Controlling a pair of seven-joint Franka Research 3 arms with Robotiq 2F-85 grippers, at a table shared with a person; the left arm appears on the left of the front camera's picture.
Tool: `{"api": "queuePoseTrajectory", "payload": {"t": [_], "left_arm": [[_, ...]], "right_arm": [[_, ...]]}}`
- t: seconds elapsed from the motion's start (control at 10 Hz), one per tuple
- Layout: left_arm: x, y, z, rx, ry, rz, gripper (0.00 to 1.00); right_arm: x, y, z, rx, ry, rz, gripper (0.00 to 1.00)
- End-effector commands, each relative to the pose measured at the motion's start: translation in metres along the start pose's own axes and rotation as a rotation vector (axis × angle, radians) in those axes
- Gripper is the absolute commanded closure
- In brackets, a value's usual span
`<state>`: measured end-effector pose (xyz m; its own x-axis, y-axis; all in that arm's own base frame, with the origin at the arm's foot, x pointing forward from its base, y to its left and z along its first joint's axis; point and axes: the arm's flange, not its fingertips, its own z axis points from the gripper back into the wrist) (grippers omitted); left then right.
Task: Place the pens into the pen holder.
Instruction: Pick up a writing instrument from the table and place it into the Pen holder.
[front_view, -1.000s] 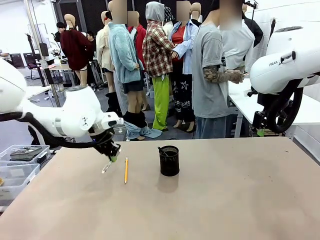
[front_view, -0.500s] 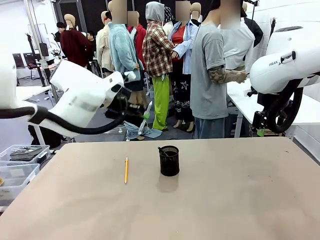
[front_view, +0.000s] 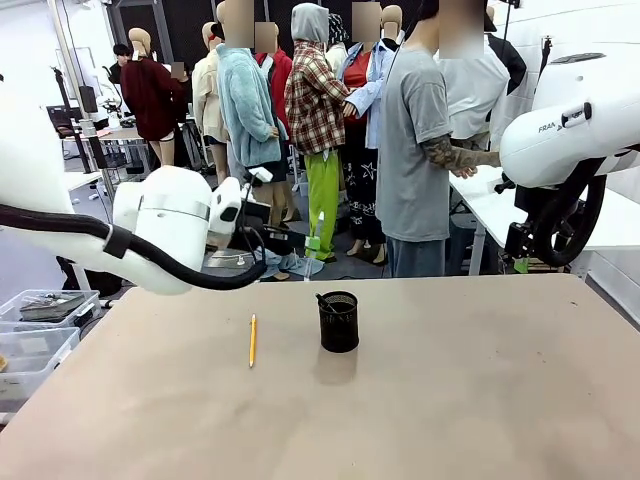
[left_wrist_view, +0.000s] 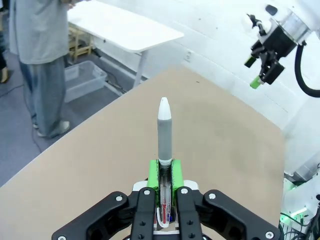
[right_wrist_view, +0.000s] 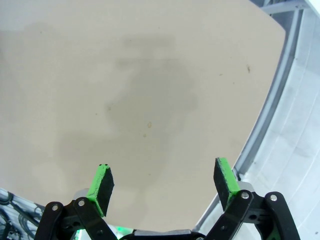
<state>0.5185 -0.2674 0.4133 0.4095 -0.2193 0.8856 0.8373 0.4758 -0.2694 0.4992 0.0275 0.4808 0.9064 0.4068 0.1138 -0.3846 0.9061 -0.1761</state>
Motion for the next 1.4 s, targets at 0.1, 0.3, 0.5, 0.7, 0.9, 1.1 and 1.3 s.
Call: {"api": "queuePoseTrajectory", "payload": {"t": [0.1, 0.3, 0.5, 0.7, 0.9, 1.1, 1.3], "left_arm": [[-0.002, -0.005, -0.025, -0.052, -0.031, -0.017, 1.00], [-0.003, -0.008, -0.044, -0.068, -0.017, -0.024, 1.00], [0.002, -0.008, -0.054, -0.071, -0.019, -0.036, 1.00], [-0.005, -0.010, -0.064, -0.073, -0.002, -0.041, 1.00], [-0.011, -0.009, -0.077, -0.067, 0.023, -0.045, 1.00], [-0.021, -0.006, -0.084, -0.038, 0.048, -0.049, 1.00], [-0.029, -0.006, -0.086, -0.024, 0.061, -0.061, 1.00]], "right_arm": [[0.000, 0.000, -0.001, -0.009, 0.005, 0.000, 0.00], [0.000, 0.000, -0.001, -0.009, 0.005, 0.000, 0.00], [0.000, 0.000, -0.001, -0.009, 0.005, 0.000, 0.00], [0.000, 0.000, -0.001, -0.009, 0.005, 0.000, 0.00], [0.000, 0.000, -0.001, -0.009, 0.005, 0.000, 0.00], [0.000, 0.000, -0.001, -0.009, 0.005, 0.000, 0.00], [0.000, 0.000, -0.001, -0.009, 0.005, 0.000, 0.00]]}}
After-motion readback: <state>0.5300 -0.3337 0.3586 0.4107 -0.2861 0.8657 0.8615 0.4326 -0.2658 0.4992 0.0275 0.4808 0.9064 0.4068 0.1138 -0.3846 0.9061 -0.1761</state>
